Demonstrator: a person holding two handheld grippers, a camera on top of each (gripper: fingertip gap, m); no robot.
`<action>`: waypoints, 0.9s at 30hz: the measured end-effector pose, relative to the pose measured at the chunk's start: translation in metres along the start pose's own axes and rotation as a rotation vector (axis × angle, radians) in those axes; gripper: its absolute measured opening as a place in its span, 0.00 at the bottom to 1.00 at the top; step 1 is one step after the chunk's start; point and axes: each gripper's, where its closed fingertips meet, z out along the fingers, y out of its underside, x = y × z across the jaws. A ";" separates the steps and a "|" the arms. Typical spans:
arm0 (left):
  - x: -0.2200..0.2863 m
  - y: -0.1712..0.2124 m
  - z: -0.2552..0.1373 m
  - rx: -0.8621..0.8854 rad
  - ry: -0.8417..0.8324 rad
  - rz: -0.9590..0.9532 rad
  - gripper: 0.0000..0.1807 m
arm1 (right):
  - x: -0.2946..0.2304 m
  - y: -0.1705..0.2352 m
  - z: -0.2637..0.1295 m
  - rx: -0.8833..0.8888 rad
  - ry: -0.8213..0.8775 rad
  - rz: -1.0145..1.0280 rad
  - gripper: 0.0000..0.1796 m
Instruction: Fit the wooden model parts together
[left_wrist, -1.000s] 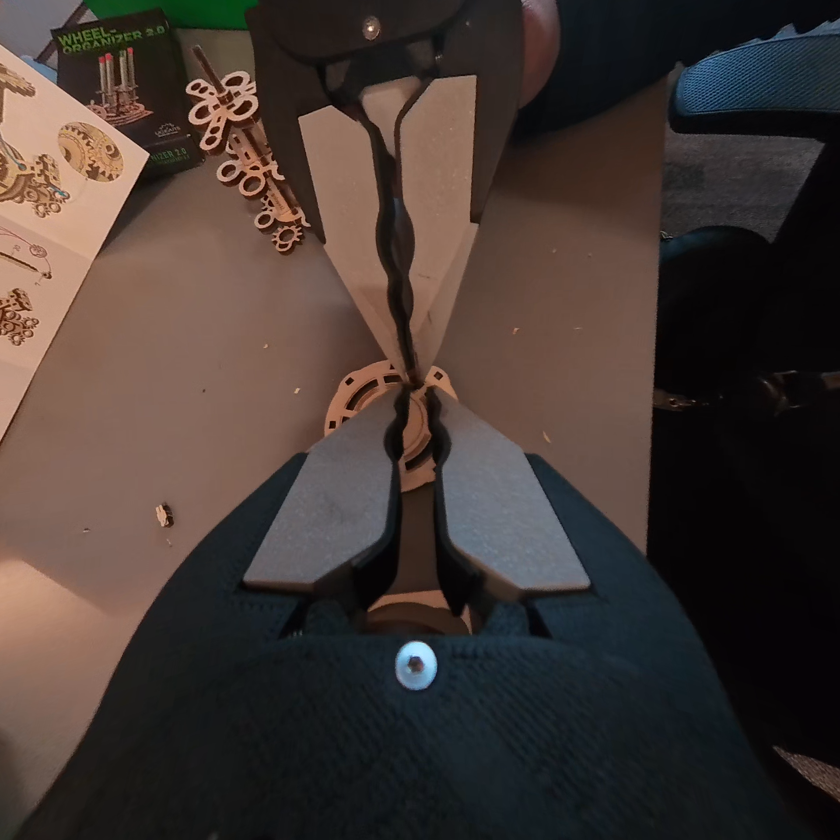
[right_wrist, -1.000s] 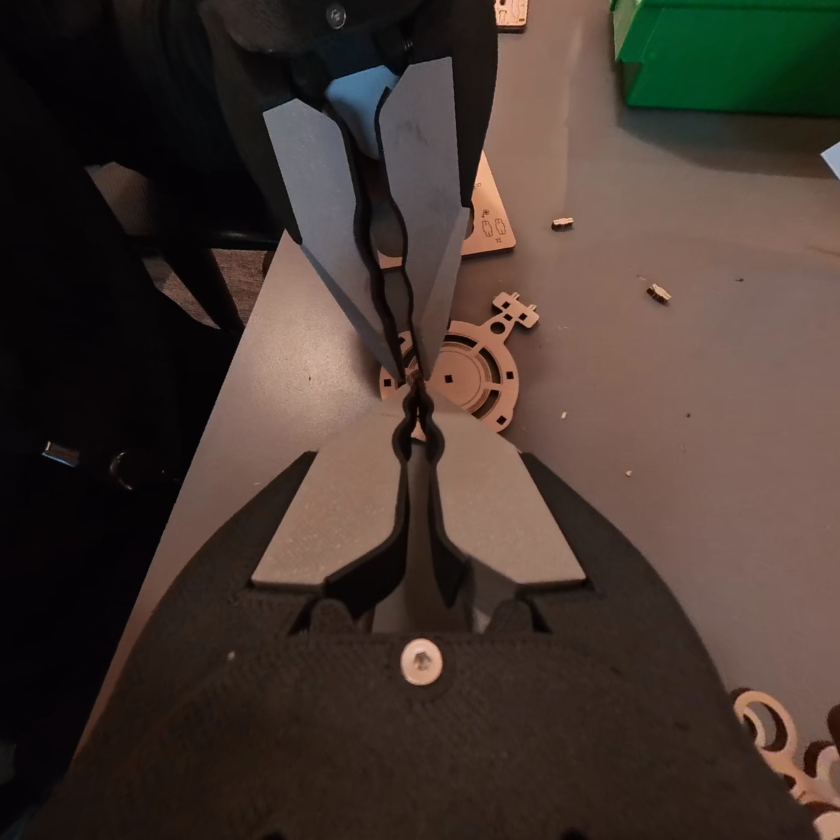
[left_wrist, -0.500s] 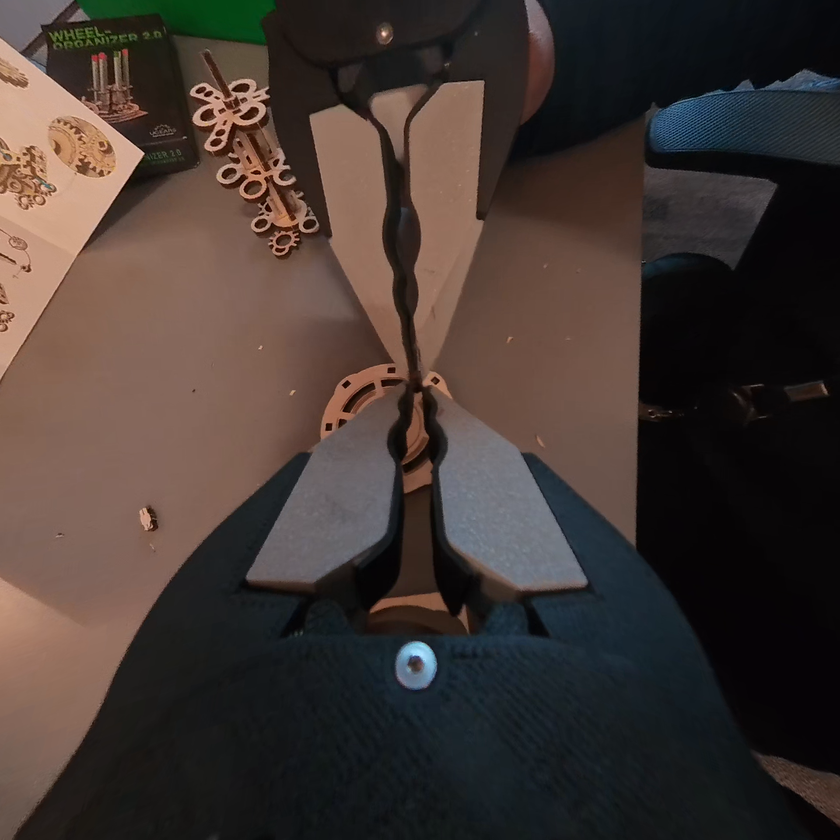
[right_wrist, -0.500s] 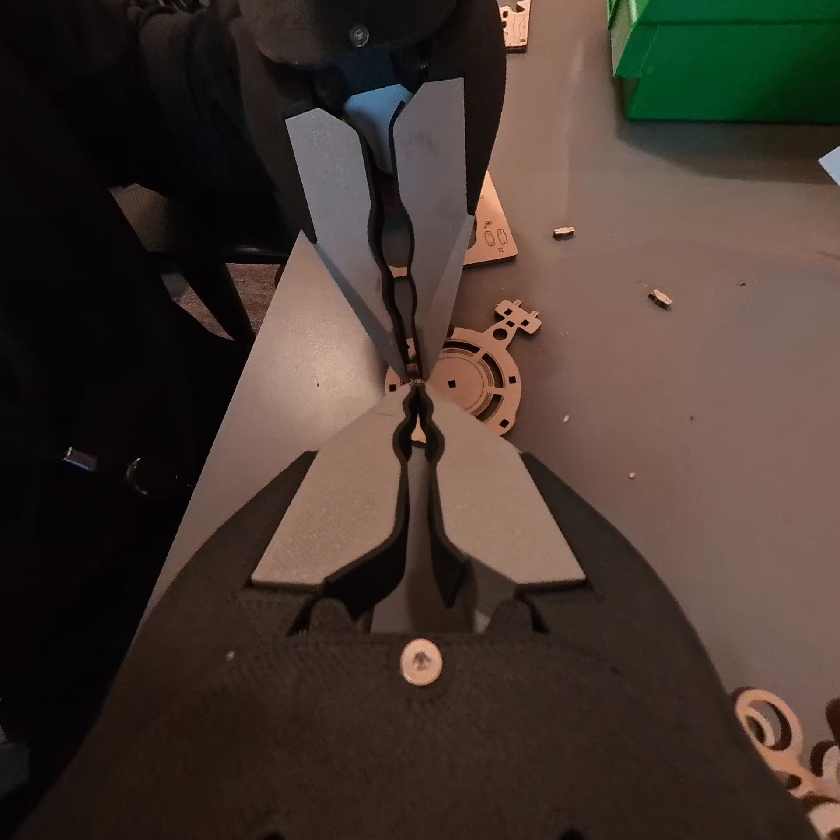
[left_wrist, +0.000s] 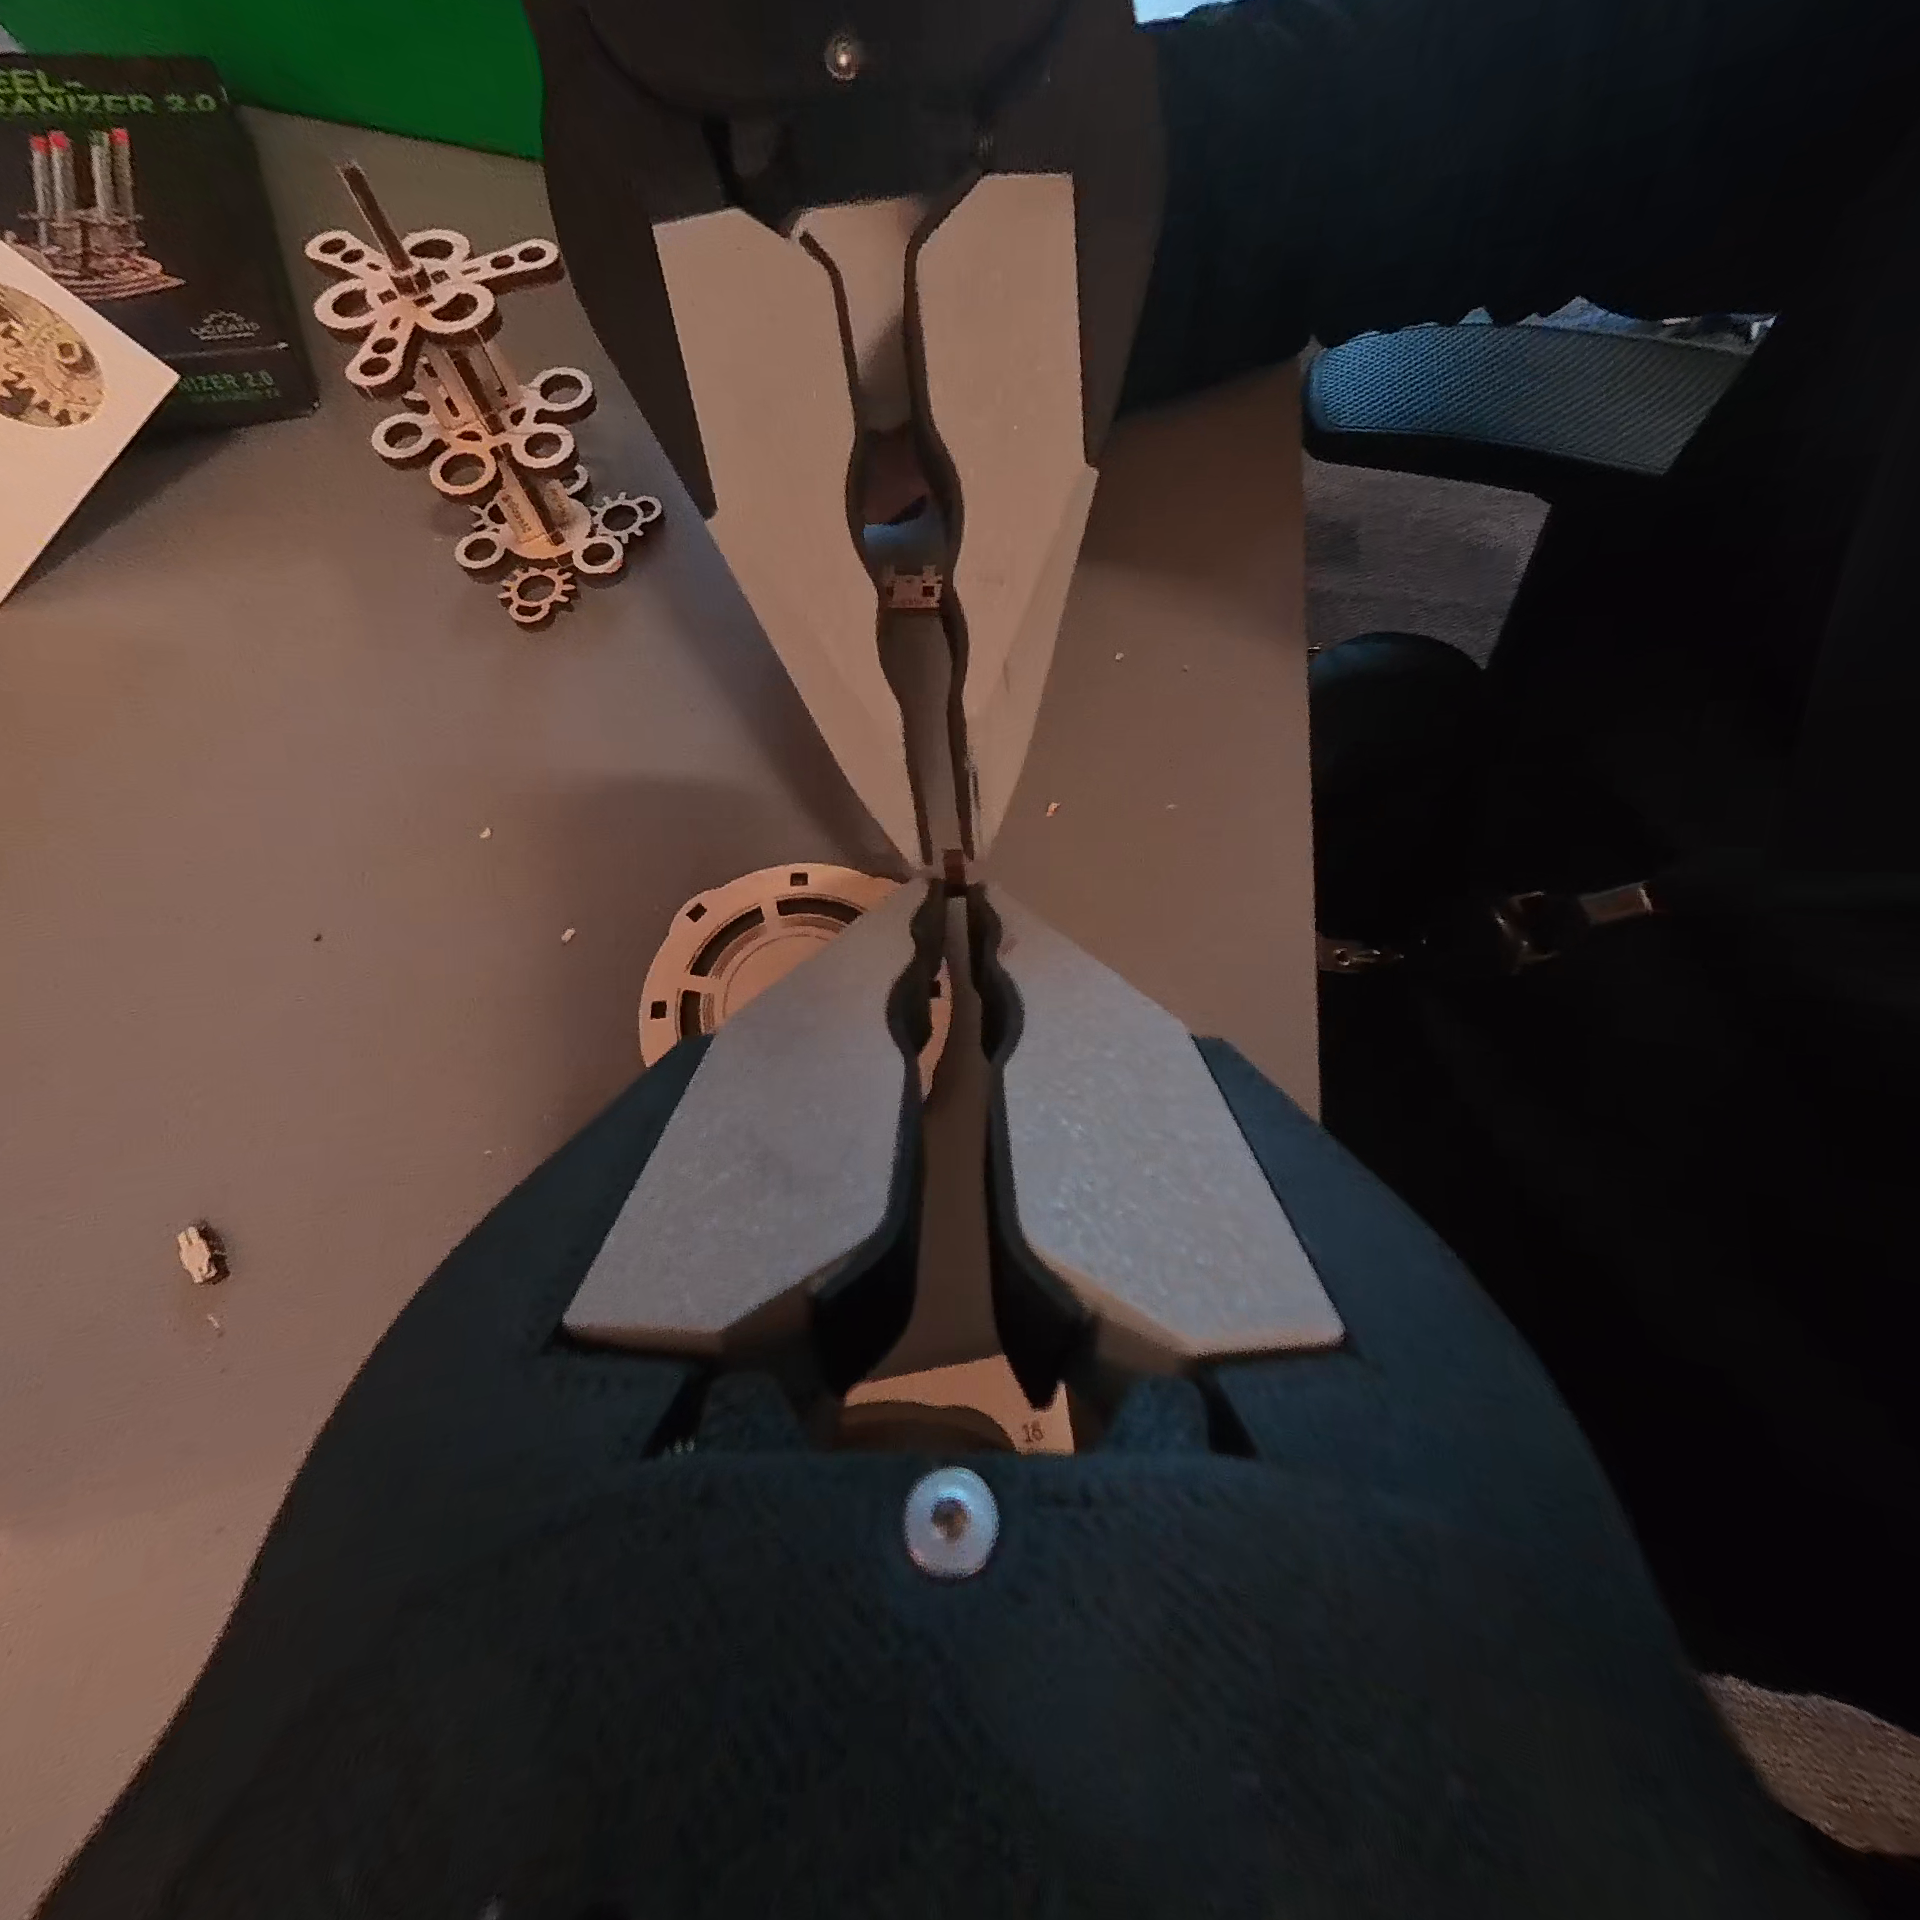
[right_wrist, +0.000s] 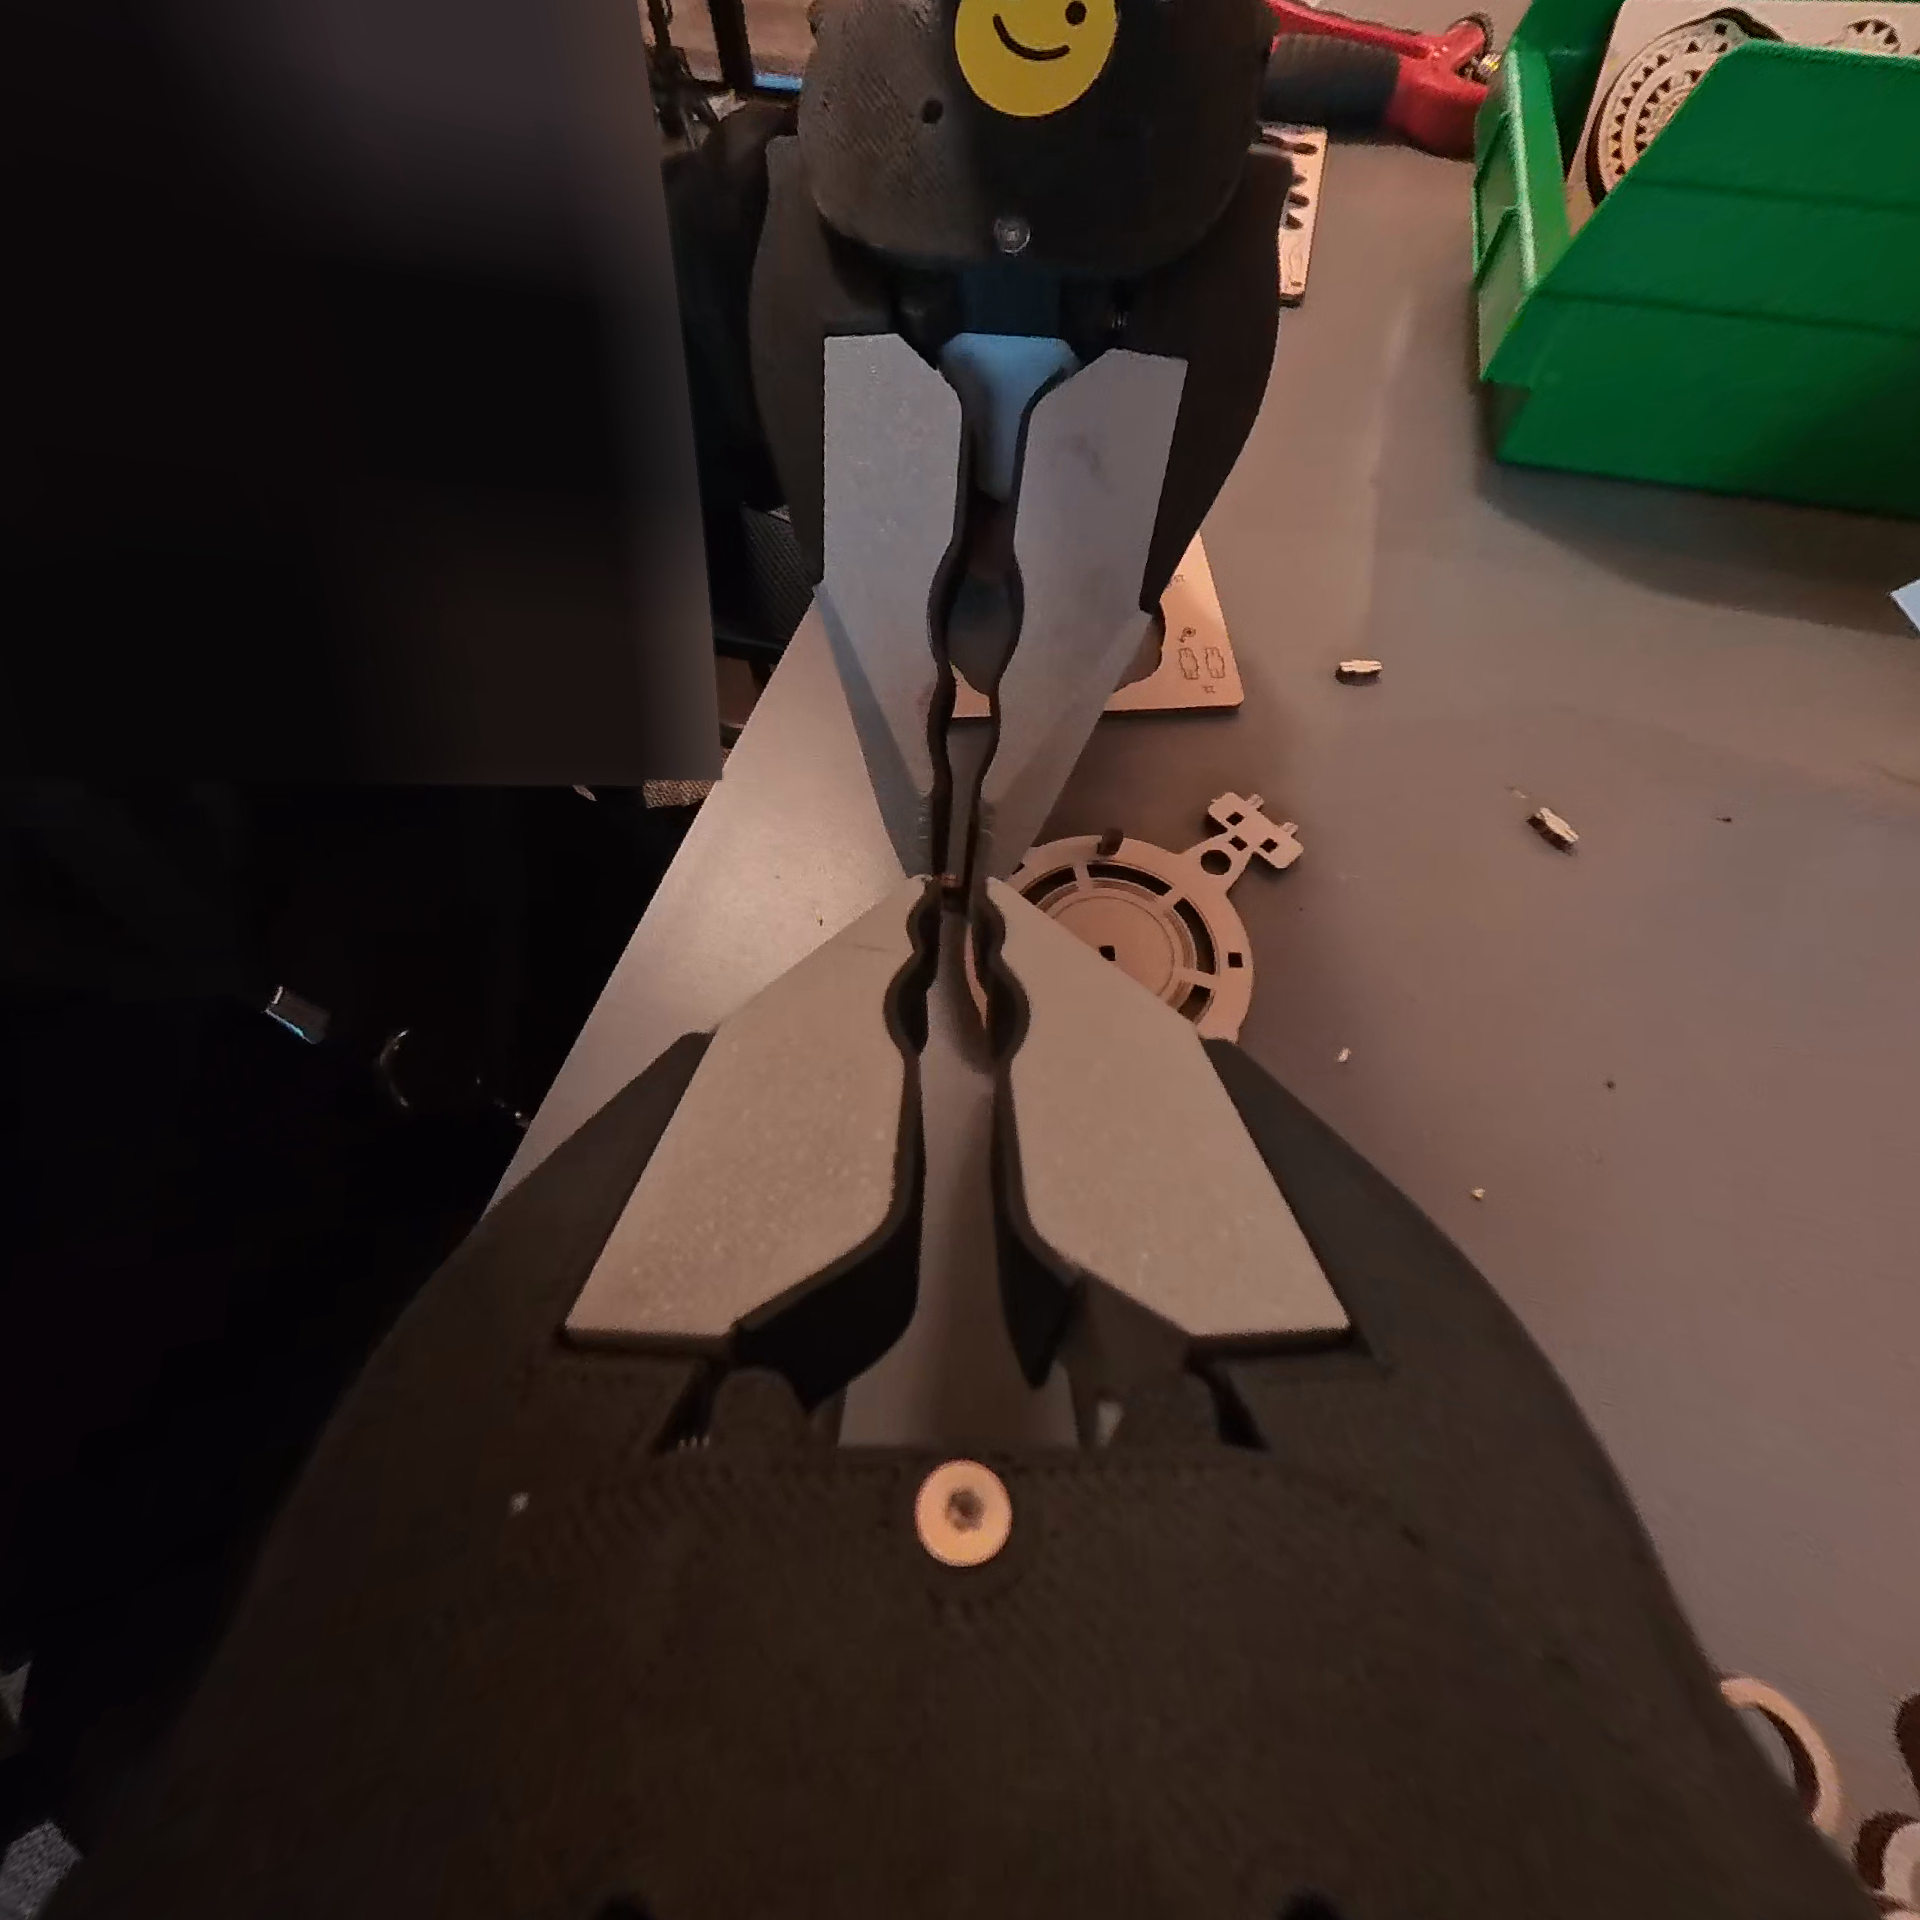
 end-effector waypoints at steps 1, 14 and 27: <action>0.000 0.000 0.000 0.000 0.000 -0.002 0.00 | 0.000 0.000 0.000 -0.001 0.001 0.001 0.01; -0.020 -0.002 -0.001 0.012 -0.099 -0.058 0.03 | 0.023 0.002 -0.004 -0.002 0.097 0.122 0.00; -0.064 -0.015 -0.008 0.010 -0.478 0.035 0.05 | 0.056 -0.013 -0.022 0.181 0.215 0.410 0.00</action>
